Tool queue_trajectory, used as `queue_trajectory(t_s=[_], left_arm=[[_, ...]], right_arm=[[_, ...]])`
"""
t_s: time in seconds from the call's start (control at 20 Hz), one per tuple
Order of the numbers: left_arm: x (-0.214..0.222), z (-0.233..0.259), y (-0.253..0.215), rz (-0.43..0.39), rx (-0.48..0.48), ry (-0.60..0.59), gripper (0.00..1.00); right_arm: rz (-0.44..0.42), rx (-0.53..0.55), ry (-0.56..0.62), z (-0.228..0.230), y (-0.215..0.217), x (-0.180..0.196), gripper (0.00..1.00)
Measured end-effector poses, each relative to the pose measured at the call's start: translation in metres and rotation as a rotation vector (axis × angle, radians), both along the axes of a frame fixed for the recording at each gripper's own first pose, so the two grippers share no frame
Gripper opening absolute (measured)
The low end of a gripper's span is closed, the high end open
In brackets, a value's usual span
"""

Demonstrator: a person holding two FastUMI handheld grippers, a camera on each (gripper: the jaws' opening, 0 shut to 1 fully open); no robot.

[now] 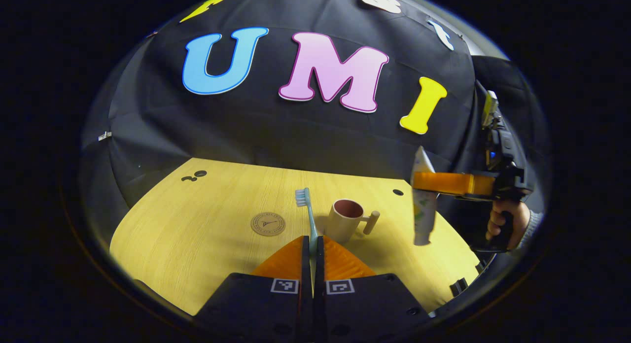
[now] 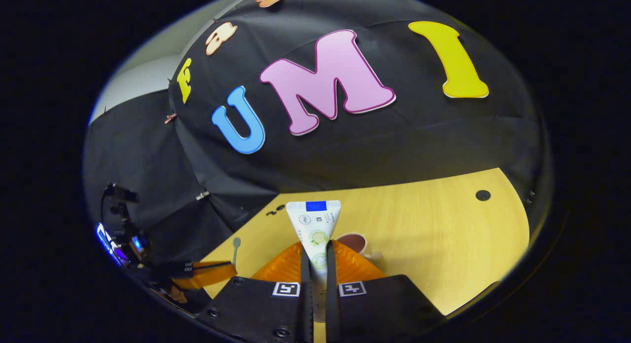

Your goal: Put the toothbrush and toothpaste on the desktop into the cup, then pick up the cup and place it on the coaster on the desktop.

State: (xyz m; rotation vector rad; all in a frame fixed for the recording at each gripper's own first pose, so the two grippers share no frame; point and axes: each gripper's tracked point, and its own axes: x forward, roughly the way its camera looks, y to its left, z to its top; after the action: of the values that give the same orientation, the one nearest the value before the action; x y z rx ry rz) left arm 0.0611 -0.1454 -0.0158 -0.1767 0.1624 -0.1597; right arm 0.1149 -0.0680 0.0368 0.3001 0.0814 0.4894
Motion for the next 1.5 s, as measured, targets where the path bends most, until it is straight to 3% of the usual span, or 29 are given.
queue_trajectory(t_s=[0.15, 0.3, 0.7, 1.0, 1.5], left_arm=[[-0.008, 0.007, -0.006, 0.025, -0.026, -0.021, 0.06], [-0.015, 0.007, -0.011, 0.054, -0.066, -0.032, 0.06], [-0.013, -0.008, 0.002, 0.133, -0.099, -0.022, 0.06], [0.014, 0.004, -0.008, 0.127, -0.129, -0.058, 0.06], [0.067, 0.056, -0.031, 0.085, -0.188, -0.176, 0.06]], right_arm=[[0.009, 0.059, -0.066, 0.032, 0.007, 0.036, 0.14], [0.010, 0.048, -0.121, 0.040, 0.013, 0.071, 0.13], [-0.001, -0.054, -0.077, -0.025, 0.030, 0.147, 0.14], [-0.002, -0.121, -0.028, -0.068, 0.030, 0.164, 0.14], [0.020, -0.175, -0.006, -0.098, 0.037, 0.151, 0.18]])
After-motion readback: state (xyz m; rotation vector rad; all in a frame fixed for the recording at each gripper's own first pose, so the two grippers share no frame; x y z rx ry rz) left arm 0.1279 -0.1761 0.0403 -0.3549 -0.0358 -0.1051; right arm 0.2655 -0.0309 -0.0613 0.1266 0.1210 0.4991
